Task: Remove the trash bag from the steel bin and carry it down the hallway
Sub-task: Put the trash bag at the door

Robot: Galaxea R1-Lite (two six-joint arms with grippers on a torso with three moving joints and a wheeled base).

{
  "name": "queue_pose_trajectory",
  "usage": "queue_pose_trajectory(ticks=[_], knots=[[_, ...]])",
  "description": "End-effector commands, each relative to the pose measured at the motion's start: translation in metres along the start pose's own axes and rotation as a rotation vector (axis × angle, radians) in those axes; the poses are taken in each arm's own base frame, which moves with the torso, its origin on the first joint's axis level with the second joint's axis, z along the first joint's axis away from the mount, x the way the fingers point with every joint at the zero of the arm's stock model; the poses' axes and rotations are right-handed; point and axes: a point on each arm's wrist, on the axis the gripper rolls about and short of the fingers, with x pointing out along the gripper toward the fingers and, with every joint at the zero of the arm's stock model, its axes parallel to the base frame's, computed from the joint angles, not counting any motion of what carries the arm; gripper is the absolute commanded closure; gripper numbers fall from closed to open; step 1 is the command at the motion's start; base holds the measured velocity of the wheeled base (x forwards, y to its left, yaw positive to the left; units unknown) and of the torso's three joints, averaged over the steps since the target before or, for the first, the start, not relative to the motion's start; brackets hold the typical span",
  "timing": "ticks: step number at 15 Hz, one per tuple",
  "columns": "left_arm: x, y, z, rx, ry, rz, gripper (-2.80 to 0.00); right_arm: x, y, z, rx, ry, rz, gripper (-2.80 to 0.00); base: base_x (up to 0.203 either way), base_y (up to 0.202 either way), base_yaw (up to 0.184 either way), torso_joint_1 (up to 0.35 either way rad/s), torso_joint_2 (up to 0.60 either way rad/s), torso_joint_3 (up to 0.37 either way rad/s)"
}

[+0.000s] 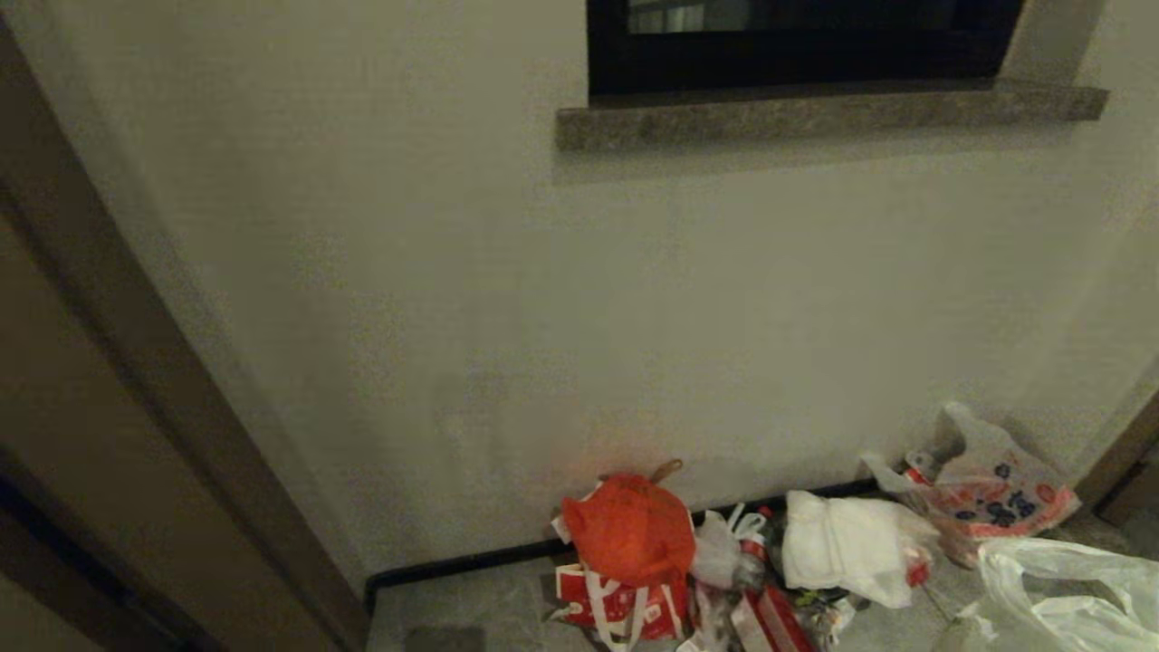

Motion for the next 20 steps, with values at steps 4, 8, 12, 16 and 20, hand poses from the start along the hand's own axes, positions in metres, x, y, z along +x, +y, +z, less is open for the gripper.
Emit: queue_pose_trajectory(ticks=[4,8,12,16,20], knots=[[0.0002,0.0000,-0.0002,0.000,0.002,0.001,0.00,0.0000,0.0000,0.0000,0.000,0.000,-0.001,0.00,0.000,-0.007,0.133,0.004,0.00,0.004],[0.0001,0.0000,0.0001,-0.001,0.001,0.001,0.00,0.0000,0.0000,0.0000,0.000,0.000,-0.001,0.00,0.000,0.000,0.000,0.000,0.00,0.000],[0.0002,0.0000,-0.0003,0.000,0.002,0.001,0.00,0.0000,0.0000,0.0000,0.000,0.000,-0.001,0.00,0.000,0.000,0.000,0.000,0.00,0.000],[0.0001,0.0000,0.0001,-0.001,0.001,0.001,0.00,0.0000,0.0000,-0.0005,-0.028,0.005,-0.002,0.00,0.000,0.000,0.000,0.000,0.00,0.000],[0.0001,0.0000,-0.0002,0.000,0.002,0.001,0.00,0.0000,0.0000,-0.0002,-0.026,0.001,-0.002,0.00,0.000,0.000,0.000,0.000,0.00,0.000]])
